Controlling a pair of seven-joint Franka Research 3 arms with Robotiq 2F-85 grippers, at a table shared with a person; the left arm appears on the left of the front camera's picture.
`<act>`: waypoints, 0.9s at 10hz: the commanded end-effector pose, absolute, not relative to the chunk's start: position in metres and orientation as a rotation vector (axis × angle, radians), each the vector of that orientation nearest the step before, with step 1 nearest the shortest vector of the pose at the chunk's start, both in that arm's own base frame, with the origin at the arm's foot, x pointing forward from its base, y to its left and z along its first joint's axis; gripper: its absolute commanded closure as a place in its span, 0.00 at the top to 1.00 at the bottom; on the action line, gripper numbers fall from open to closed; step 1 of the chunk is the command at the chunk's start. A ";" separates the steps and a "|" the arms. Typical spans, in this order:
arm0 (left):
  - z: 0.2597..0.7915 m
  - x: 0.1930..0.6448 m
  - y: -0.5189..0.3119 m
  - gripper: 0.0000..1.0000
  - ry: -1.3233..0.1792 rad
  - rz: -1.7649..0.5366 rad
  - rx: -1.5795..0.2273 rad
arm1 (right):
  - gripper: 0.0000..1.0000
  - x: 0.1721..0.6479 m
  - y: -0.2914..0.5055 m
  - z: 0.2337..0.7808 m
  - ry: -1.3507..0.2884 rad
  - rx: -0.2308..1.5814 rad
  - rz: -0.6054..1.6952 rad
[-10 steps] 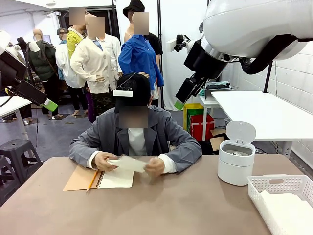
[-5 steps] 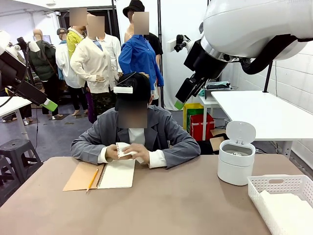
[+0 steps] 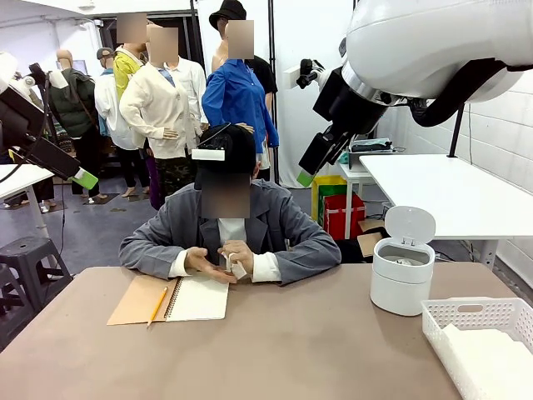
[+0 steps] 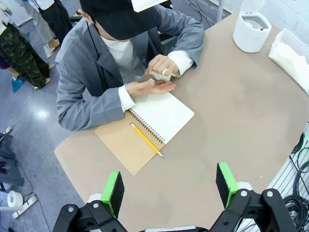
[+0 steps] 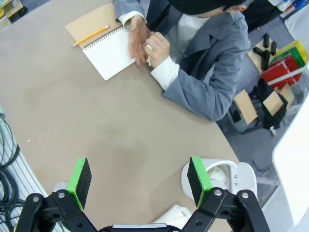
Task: Sort the paper based on its condition.
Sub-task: If a person hands you a paper, place it in the Organizing basket , and if it's crumpled, put it in the Trash can.
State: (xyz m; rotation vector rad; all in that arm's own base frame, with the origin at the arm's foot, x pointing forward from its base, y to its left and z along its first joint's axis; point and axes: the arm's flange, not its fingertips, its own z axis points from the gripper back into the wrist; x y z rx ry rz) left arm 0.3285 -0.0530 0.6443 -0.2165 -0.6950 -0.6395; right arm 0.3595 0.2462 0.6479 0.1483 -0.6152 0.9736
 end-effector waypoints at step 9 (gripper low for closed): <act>0.644 0.328 -0.052 1.00 -0.696 -0.642 -0.215 | 1.00 0.359 0.245 0.648 -0.609 0.144 0.982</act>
